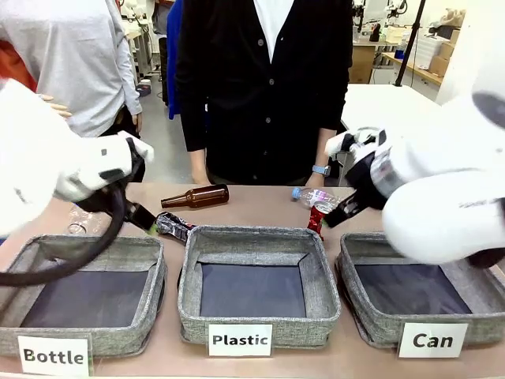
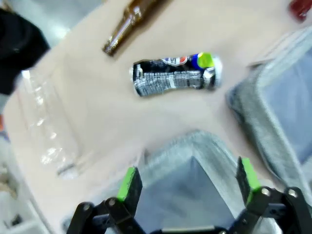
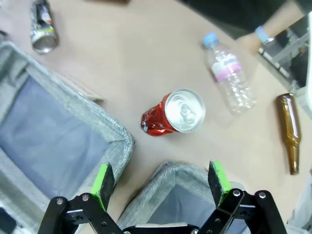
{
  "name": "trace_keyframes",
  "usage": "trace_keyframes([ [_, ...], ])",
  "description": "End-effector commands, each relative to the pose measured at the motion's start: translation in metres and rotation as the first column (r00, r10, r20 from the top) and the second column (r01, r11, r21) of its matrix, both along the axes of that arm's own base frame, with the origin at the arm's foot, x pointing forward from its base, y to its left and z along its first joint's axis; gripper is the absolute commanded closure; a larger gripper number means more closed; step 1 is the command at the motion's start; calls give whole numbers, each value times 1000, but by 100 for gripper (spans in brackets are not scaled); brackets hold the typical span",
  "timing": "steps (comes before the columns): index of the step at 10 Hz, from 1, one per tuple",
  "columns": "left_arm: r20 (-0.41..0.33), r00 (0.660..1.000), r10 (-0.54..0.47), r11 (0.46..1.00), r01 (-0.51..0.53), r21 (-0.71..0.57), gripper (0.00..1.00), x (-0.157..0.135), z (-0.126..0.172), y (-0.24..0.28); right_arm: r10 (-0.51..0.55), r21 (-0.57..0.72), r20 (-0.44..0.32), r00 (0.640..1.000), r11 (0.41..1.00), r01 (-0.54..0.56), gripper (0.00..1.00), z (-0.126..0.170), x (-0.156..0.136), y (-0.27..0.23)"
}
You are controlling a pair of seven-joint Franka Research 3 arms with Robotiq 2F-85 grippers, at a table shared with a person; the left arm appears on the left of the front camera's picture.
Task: Sort the can waste into the basket.
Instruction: Pick up the can waste from the table and place it in the right Fabric basket.
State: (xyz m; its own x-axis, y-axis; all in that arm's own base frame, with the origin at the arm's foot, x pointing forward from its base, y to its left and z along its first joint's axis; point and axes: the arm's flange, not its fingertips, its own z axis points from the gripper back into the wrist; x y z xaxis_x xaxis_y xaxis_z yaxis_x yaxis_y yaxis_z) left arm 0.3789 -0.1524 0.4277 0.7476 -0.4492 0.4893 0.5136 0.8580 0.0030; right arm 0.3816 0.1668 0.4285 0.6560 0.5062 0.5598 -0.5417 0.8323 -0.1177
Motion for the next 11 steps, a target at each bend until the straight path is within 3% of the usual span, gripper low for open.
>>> trace_keyframes([
  [1, -88, 989, 122, 984, -132, -122, 0, -45, 83, 31, -34, 212, -150, 988, 975, 66, 0, 64, -28, -22],
  [3, -132, 991, 10, 954, -49, -297, 0, -67, 101, 85, 45, 442, -297, 954, 892, 96, 0, 91, -49, -76],
  [4, -146, 989, -22, 915, -39, -402, 0, -70, 107, 135, 104, 593, -300, 948, 799, 100, 0, 98, -60, -121],
  [5, -191, 981, 29, 836, -129, -534, 0, -67, 107, 186, 46, 691, -284, 958, 702, 171, 0, 99, -68, -170],
  [6, -250, 962, 109, 716, -251, -651, 0, -69, 95, 237, -9, 774, -284, 959, 589, 235, 0, 92, -74, -223],
  [8, -350, 917, 192, 561, -395, -727, 0, -65, 51, 310, -56, 854, -319, 946, 417, 312, 0, 68, -82, -295],
  [10, -401, 890, 217, 369, -455, -810, 0, -66, 0, 350, -95, 872, -371, 924, 305, 382, 0, 36, -77, -344],
  [11, -394, 889, 234, 366, -456, -811, 0, -64, -9, 345, -121, 876, -377, 918, 276, 396, 0, 24, -75, -355],
])
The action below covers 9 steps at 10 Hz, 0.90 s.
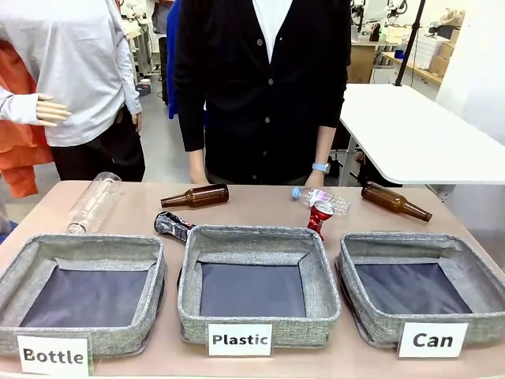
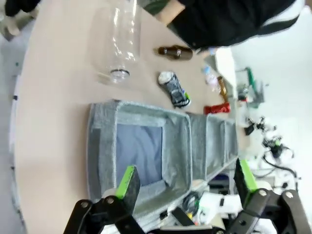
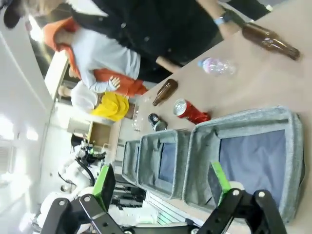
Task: Sort the can waste into the basket.
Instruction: Pick up the can waste from the table and place it in the right Fabric basket.
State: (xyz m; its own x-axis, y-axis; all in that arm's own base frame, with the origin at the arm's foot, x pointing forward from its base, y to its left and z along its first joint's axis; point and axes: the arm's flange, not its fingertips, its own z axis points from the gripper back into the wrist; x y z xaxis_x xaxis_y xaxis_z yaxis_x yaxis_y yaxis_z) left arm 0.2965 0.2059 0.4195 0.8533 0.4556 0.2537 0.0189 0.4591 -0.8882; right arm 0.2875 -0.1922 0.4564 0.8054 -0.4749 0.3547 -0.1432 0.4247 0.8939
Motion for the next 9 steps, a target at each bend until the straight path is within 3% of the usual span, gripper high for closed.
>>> trace_keyframes([
  [1, 44, 999, 5, 1000, -4, -22, 0, 19, -8, -11, -12, -16, 63, 998, 1000, 14, 0, -14, 19, 2],
  [2, 0, 1000, 0, 1000, 0, 0, 0, 0, 0, 0, 0, 0, 0, 1000, 1000, 0, 0, 0, 0, 0],
  [7, -24, 1000, 9, 1000, -9, -3, 0, 2, -2, -2, 0, 0, 0, 1000, 1000, 0, 0, 0, 0, 0],
  [9, 20, 998, -58, 993, 56, 107, 0, 3, 19, -32, 0, 0, 0, 1000, 1000, 0, 0, 0, 0, 0],
])
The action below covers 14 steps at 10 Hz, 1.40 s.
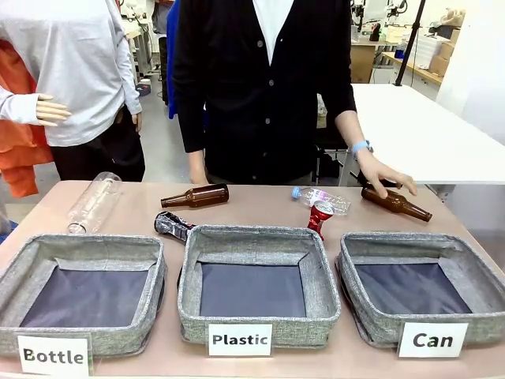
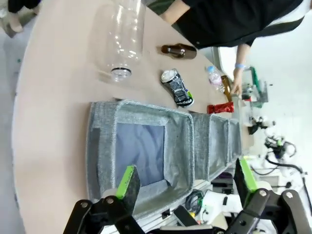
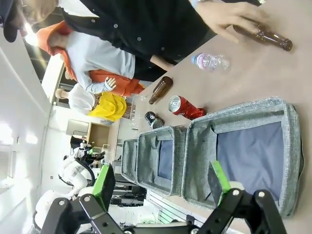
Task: Sort the can waste into the basket.
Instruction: Pick up the can waste from the table and place it in the right Fabric basket.
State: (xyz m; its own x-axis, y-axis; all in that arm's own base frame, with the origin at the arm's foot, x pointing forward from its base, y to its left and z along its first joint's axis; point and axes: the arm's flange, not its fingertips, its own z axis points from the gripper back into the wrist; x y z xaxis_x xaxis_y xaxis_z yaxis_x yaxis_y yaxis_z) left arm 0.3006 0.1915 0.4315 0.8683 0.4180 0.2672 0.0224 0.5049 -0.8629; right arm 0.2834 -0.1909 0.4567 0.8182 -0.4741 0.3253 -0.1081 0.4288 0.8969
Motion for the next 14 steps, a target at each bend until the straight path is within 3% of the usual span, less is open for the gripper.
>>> trace_keyframes([
  [1, 30, 996, -82, 990, 78, 121, 0, 14, 21, -39, 1, 4, 39, 999, 1000, -1, 0, 0, 4, -1],
  [4, 17, 974, -227, 928, 211, 306, 0, 71, 46, -139, 1, 4, 39, 999, 1000, -1, 0, 0, 4, -1],
  [7, -22, 938, -346, 820, 314, 479, 0, 97, 48, -236, 1, 4, 39, 999, 1000, -1, 0, 0, 4, -1],
  [10, 2, 958, -286, 760, 226, 609, 0, 115, 34, -277, 1, 4, 39, 999, 1000, -1, 0, 0, 4, -1],
  [11, 2, 934, -358, 793, 303, 528, 0, 100, 42, -271, 1, 4, 39, 999, 1000, -1, 0, 0, 4, -1],
  [14, 9, 937, -349, 778, 284, 560, 0, 107, 35, -278, 1, 4, 39, 999, 1000, -1, 0, 0, 4, -1],
])
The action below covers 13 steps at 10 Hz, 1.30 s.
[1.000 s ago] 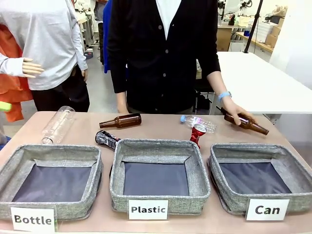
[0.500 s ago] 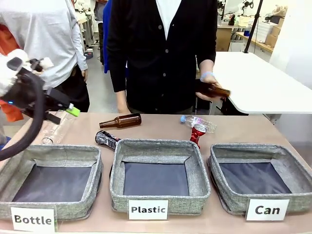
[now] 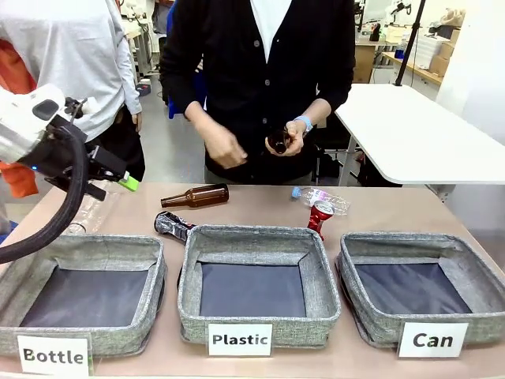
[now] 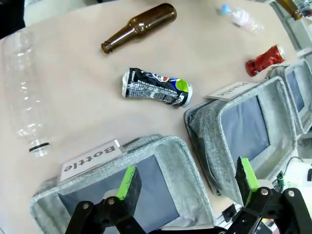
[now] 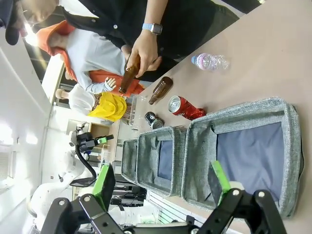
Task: Sort the can waste into the basket.
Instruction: Pick up the can waste from the table and place it in the right Fabric basket.
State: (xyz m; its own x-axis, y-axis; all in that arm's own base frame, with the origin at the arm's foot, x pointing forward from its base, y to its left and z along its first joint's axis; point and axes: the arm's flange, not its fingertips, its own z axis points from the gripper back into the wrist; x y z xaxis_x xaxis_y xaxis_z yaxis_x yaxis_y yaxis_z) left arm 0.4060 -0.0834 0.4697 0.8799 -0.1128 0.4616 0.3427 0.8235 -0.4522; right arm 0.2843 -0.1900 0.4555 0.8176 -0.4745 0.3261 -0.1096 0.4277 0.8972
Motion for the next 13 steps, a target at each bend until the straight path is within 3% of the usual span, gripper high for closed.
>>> trace_keyframes([
  [1, -42, 999, -9, 1000, 10, 16, 0, 37, -12, -7, 1, 3, 37, 999, 1000, -1, 0, 1, 3, -2],
  [2, -61, 998, -3, 1000, 3, 0, 0, 72, -26, -13, 1, 3, 37, 999, 1000, -1, 0, 1, 3, -2],
  [5, -61, 996, -70, 998, 71, 5, 0, 100, -33, -11, 1, 3, 37, 999, 1000, -1, 0, 1, 3, -2],
  [7, -51, 968, -246, 956, 233, -180, 0, 64, 0, 60, 1, 3, 37, 999, 1000, -1, 0, 1, 3, -2],
  [8, -4, 915, -403, 885, 389, -256, 0, 32, 15, 99, 1, 3, 37, 999, 1000, -1, 0, 1, 3, -2],
  [9, 69, 868, -491, 826, 490, -280, 0, -3, 25, 135, 1, 3, 37, 999, 1000, -1, 0, 1, 3, -2],
  [11, 202, 928, -312, 882, 362, -300, 0, -67, 36, 228, 1, 3, 37, 999, 1000, -1, 0, 1, 3, -2],
  [13, 239, 959, -153, 914, 229, -333, 0, -102, 34, 314, 1, 3, 37, 999, 1000, -1, 0, 1, 3, -2],
])
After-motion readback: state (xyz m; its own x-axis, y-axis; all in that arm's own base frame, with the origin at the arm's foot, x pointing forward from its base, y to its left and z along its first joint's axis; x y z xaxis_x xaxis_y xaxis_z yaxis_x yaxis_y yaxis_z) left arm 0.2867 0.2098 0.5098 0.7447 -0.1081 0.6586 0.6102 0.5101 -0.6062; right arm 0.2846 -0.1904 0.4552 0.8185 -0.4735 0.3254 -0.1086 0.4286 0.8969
